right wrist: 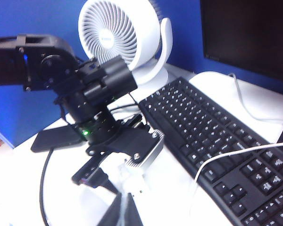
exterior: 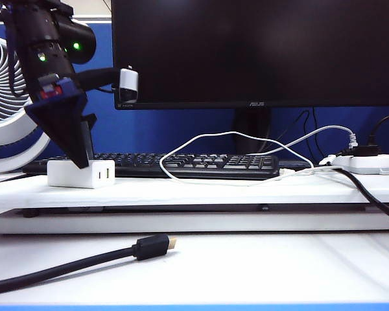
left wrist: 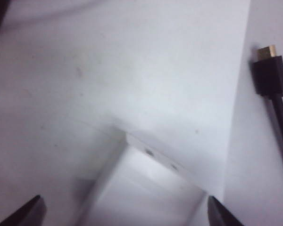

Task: Pick up the Type-C charging cable and the charging base, insert one end of the Type-C charger into the corresponding slot on the base, and finally place the plugged-in charger back on the table.

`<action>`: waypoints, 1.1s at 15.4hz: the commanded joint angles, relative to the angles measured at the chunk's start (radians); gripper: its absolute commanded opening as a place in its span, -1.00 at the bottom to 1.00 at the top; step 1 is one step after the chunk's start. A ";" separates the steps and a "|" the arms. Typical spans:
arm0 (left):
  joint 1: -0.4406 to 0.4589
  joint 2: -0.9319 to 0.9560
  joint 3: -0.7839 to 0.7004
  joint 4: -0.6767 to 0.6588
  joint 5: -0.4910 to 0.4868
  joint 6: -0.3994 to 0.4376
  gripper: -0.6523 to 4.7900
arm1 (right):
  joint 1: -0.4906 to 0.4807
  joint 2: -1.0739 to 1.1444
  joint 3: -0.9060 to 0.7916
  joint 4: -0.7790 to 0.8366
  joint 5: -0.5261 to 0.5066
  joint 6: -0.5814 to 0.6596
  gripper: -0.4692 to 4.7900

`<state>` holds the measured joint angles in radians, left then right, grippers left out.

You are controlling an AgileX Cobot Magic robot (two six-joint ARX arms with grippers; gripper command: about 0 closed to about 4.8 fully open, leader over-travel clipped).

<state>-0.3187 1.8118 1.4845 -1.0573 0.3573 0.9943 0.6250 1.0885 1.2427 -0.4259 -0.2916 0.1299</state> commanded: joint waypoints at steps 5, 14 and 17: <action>0.000 0.052 0.001 0.012 0.001 0.001 0.65 | 0.001 -0.003 0.006 0.011 -0.003 -0.003 -0.83; -0.001 0.049 0.047 -0.042 -0.025 -0.313 0.72 | 0.001 -0.003 0.006 0.010 -0.003 -0.003 -0.83; -0.008 0.049 0.048 -0.082 -0.102 -0.322 0.73 | 0.001 -0.003 0.006 0.010 -0.003 -0.003 -0.83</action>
<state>-0.3202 1.8641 1.5303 -1.1210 0.2974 0.6754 0.6250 1.0885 1.2427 -0.4278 -0.2913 0.1299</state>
